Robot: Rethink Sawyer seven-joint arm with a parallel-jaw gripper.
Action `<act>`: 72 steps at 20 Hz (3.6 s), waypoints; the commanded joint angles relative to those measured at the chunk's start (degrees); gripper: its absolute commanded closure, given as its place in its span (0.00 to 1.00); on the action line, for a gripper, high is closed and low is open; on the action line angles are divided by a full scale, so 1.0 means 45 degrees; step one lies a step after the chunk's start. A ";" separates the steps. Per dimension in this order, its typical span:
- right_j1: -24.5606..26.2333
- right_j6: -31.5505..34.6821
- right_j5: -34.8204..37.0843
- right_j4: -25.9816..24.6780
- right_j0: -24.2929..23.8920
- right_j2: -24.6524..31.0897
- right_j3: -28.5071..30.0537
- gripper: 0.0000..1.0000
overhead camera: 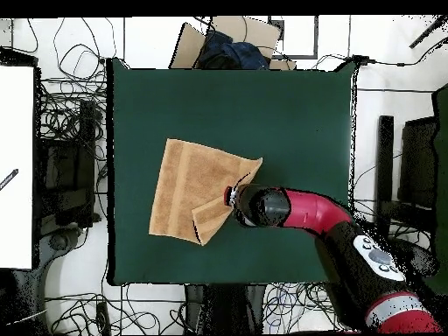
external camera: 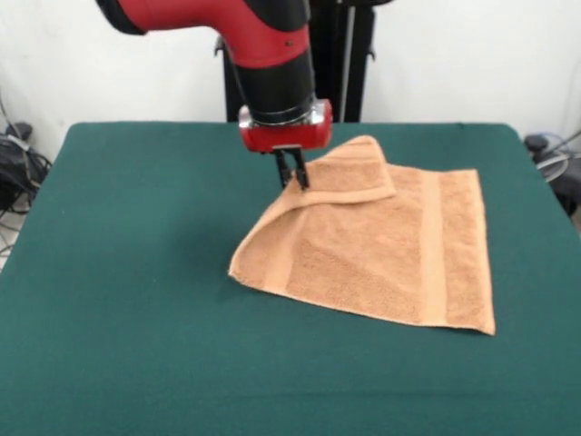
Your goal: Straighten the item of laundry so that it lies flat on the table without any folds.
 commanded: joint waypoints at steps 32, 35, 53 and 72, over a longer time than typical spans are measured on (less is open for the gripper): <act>-0.0803 0.1297 -0.1271 -0.2153 0.0951 -0.0720 0.0202 0.00; -0.0888 0.1795 -0.1731 -0.2129 0.1240 -0.1048 0.0657 0.00; -0.1008 0.1115 -0.5470 -0.4455 -0.0180 -0.3293 0.4481 0.00; 0.5138 0.1593 -1.1935 -0.4058 0.1982 -0.7175 0.2223 0.00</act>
